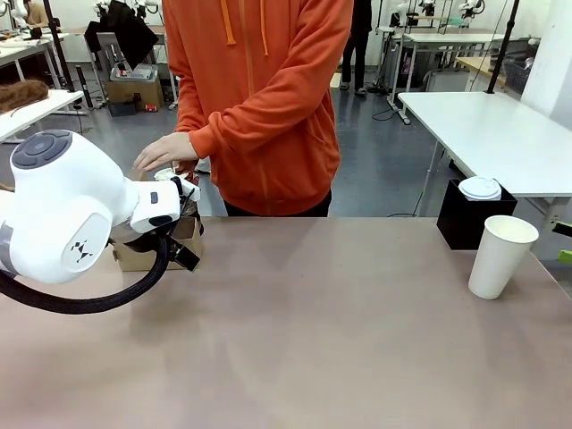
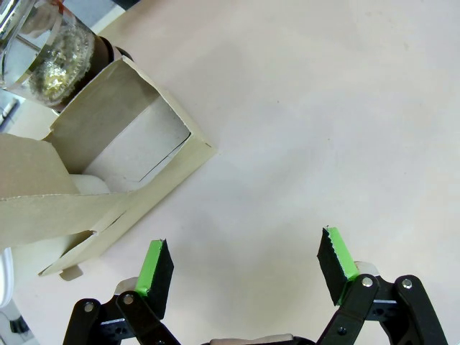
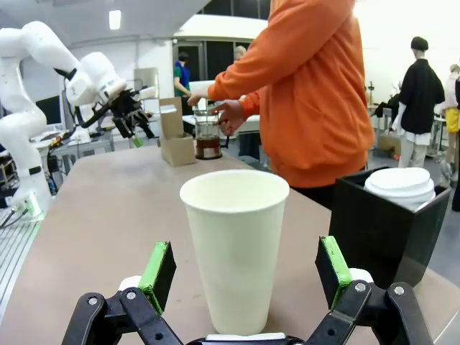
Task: Pour a drink into a cup and package it in a carrier.
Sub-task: Pick up the 600 ml Paper Cup and place it in the middle top area of the table.
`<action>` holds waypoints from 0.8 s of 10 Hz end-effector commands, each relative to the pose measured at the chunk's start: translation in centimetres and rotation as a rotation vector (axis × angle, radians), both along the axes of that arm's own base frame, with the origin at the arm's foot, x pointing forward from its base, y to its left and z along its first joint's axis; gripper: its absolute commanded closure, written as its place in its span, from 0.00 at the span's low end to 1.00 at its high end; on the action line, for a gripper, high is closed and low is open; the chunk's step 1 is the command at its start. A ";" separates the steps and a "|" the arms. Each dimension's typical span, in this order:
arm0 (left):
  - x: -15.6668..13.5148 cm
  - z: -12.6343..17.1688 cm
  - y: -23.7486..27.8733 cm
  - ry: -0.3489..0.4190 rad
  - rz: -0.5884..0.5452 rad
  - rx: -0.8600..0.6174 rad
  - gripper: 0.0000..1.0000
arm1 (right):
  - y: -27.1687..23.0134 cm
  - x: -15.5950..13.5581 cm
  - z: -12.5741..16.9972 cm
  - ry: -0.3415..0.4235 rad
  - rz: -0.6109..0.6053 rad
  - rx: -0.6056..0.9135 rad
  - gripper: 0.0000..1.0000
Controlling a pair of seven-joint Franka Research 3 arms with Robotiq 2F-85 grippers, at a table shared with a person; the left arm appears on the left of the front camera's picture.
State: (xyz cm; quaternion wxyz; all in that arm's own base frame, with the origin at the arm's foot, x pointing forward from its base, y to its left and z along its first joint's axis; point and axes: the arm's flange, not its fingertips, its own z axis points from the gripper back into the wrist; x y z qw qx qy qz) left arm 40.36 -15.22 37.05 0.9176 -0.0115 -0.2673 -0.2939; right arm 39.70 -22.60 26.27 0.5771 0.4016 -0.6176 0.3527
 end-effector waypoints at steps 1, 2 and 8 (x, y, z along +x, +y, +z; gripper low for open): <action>0.0 0.0 0.0 0.000 0.000 -0.001 0.00 | 1.2 0.1 -1.2 0.013 0.017 -0.038 0.00; 0.0 0.0 0.0 0.000 0.000 -0.001 0.00 | 1.8 0.3 -1.7 0.031 0.032 -0.032 0.00; 0.0 0.0 0.0 0.000 0.000 -0.001 0.00 | 5.8 1.4 -3.6 0.068 -0.004 -0.037 0.00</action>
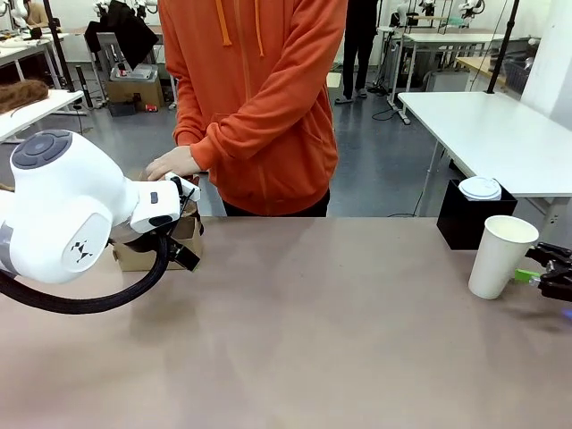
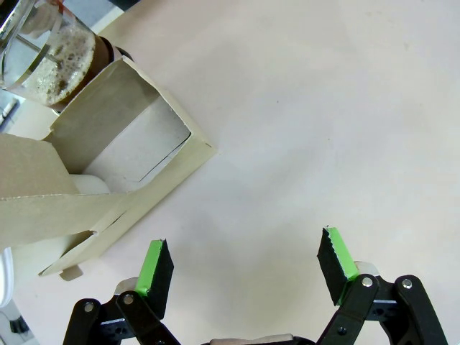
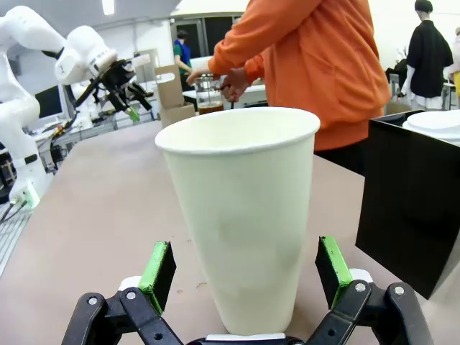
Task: Pour a drink into a cup and package it in a carrier.
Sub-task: Pick up the 600 ml Paper Cup and place it in the middle top area of the table.
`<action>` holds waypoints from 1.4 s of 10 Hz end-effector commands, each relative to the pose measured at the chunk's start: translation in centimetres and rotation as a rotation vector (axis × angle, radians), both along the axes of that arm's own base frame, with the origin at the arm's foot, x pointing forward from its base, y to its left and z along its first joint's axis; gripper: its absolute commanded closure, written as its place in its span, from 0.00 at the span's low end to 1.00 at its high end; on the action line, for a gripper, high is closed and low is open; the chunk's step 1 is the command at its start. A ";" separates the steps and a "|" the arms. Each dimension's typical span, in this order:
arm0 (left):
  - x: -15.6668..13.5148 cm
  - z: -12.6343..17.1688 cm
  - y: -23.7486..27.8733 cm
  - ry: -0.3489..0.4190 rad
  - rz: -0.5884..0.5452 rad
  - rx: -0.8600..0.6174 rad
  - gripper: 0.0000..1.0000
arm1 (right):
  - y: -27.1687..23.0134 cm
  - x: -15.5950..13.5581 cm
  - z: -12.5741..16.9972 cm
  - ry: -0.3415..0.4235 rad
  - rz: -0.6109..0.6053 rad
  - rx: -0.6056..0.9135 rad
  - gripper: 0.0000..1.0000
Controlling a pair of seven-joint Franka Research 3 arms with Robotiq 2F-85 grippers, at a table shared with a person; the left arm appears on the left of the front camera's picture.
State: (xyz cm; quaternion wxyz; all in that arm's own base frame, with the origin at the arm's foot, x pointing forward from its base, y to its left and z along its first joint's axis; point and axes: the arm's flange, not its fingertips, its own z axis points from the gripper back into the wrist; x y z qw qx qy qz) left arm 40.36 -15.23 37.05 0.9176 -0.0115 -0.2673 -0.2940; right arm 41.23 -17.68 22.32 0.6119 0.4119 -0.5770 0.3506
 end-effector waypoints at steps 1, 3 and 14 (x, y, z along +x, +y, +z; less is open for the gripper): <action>0.0 0.0 0.1 0.000 0.000 -0.001 0.00 | 1.3 0.0 0.2 -0.033 -0.022 0.009 0.00; 0.0 0.0 0.1 0.000 0.000 -0.001 0.00 | 2.3 0.4 0.1 -0.028 -0.016 0.016 0.00; 0.0 0.0 0.1 0.000 0.000 -0.001 0.00 | 4.7 3.3 -0.4 0.177 0.022 0.050 0.20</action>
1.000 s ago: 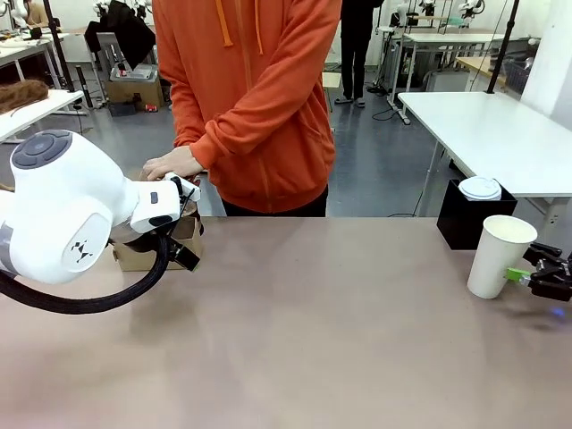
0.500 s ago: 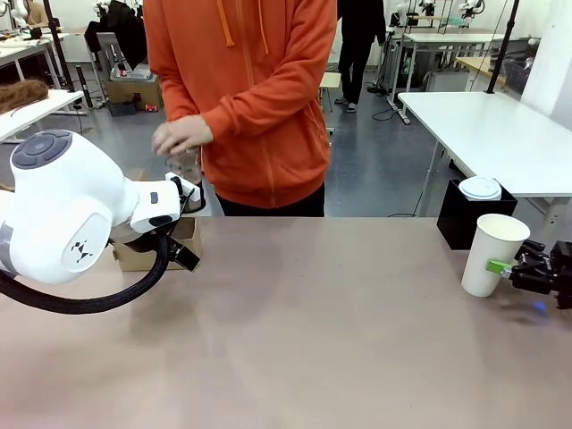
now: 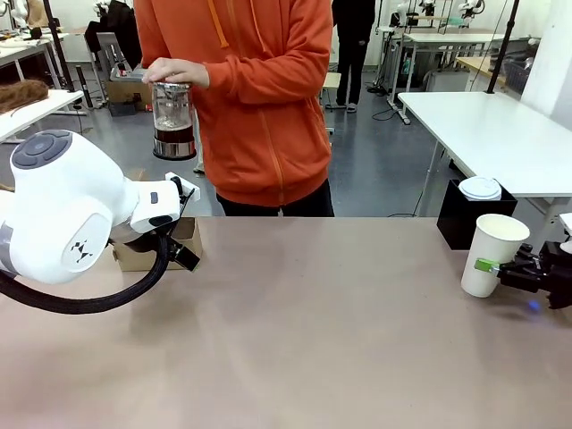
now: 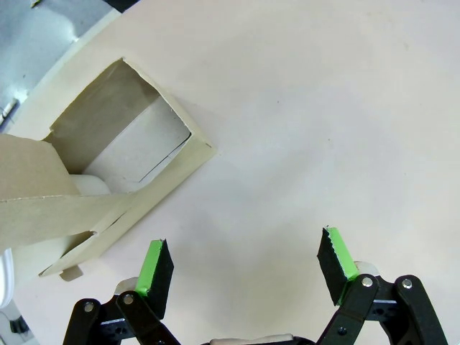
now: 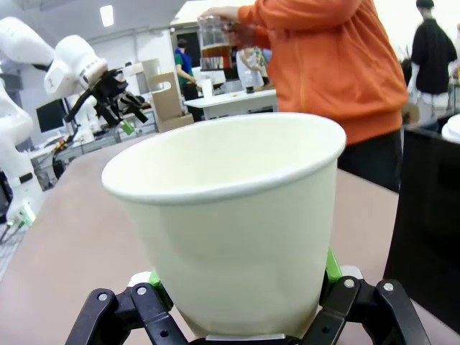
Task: Pour a drink into a cup and package it in a carrier.
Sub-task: Pick up the 600 ml Paper Cup and place it in the middle top area of the table.
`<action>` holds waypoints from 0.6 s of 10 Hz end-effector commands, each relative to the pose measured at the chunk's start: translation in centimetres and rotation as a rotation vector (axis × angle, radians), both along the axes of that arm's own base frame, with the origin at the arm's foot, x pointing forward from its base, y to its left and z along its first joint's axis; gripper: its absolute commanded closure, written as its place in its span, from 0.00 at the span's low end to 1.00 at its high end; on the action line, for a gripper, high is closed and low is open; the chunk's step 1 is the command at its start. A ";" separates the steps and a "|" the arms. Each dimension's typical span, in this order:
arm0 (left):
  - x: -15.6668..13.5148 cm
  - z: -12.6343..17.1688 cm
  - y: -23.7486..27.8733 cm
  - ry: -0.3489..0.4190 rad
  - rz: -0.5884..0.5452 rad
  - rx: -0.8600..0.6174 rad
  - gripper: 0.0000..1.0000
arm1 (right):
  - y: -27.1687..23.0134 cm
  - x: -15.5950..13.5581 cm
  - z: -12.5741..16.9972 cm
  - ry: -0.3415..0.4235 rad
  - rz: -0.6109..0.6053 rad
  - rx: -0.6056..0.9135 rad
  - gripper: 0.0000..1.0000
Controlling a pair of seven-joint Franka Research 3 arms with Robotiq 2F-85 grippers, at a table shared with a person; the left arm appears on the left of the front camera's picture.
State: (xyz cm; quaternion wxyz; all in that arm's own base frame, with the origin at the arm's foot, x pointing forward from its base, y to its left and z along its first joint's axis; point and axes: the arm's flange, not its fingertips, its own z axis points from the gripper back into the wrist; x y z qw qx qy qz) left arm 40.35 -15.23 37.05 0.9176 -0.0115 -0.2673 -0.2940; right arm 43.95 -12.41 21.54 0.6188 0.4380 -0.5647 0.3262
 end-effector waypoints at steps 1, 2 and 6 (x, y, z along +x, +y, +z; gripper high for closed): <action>0.0 0.0 0.1 0.000 0.000 -0.001 0.00 | 0.2 0.0 0.1 -0.052 -0.005 -0.009 0.20; 0.0 0.0 0.1 0.000 0.000 -0.001 0.00 | 0.2 0.0 0.1 -0.052 -0.005 -0.009 0.20; 0.0 0.0 0.1 0.000 0.000 -0.001 0.00 | 0.9 -0.9 2.5 -0.019 -0.039 0.016 0.20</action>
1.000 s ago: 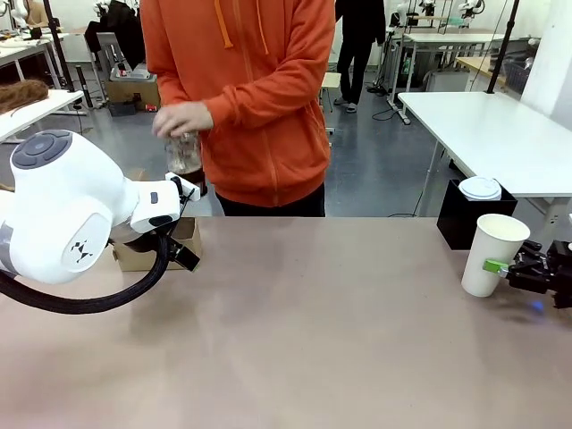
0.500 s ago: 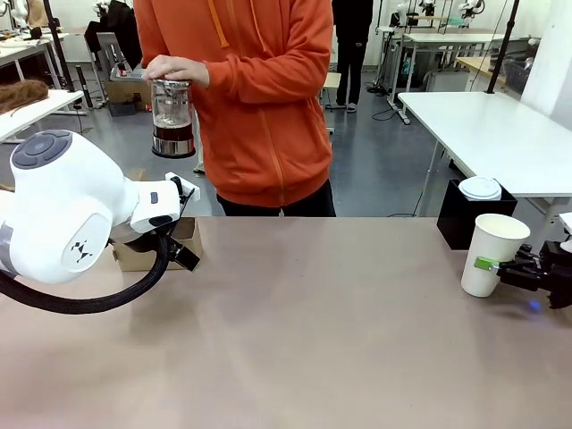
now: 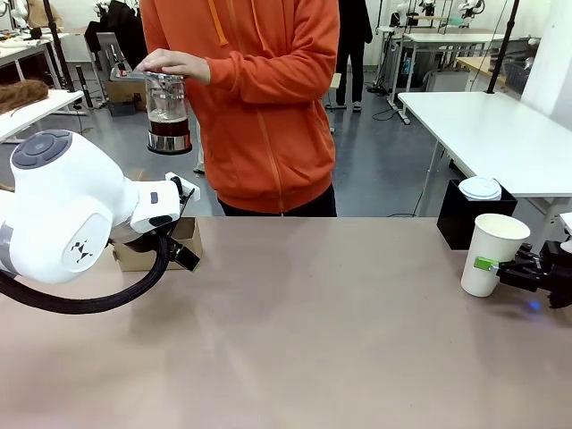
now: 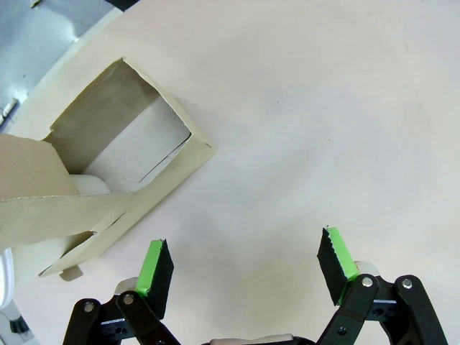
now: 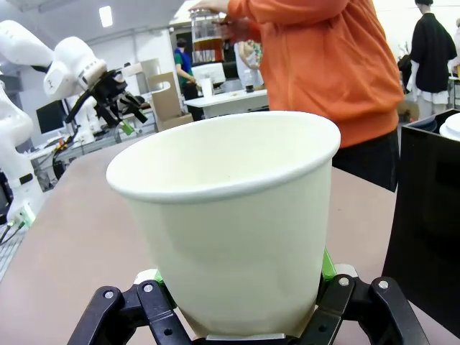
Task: Pour a drink into a cup and package it in a carrier.
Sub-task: Pick up the 600 ml Paper Cup and place it in the middle top area of the table.
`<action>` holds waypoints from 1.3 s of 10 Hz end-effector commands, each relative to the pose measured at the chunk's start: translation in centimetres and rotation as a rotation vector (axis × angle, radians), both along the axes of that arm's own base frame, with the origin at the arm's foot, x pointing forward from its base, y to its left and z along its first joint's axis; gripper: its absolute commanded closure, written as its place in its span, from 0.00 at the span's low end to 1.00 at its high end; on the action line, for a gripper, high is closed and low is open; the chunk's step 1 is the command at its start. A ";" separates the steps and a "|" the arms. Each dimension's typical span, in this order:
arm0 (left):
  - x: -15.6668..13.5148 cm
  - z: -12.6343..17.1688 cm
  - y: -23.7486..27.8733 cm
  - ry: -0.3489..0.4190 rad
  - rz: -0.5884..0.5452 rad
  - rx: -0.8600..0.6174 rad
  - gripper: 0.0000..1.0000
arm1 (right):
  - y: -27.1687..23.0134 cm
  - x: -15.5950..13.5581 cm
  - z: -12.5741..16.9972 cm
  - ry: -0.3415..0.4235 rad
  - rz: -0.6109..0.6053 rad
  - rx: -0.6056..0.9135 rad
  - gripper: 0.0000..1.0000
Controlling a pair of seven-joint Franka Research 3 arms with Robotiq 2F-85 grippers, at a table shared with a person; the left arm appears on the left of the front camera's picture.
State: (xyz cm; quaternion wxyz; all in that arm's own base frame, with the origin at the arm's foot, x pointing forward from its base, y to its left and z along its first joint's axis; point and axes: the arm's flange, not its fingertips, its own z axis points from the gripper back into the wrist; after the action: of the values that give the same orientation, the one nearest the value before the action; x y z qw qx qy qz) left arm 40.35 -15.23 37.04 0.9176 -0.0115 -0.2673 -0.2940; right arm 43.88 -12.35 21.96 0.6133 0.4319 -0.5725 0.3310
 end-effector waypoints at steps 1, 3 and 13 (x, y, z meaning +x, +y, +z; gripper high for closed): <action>0.0 0.0 0.1 0.000 0.000 -0.001 0.00 | 1.9 -1.2 5.0 0.055 -0.063 0.064 0.20; 0.0 0.0 0.1 0.000 0.000 -0.001 0.00 | 5.7 -0.4 9.0 0.039 -0.055 -0.008 0.20; 0.0 0.0 0.1 0.000 0.000 -0.001 0.00 | 29.6 11.3 6.3 0.018 -0.198 0.008 0.20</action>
State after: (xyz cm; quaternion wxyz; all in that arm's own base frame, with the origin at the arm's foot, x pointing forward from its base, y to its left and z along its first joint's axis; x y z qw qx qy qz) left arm 40.35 -15.24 37.03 0.9176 -0.0109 -0.2671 -0.2942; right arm 54.19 16.34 29.18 0.6447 0.4037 -0.5894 0.2720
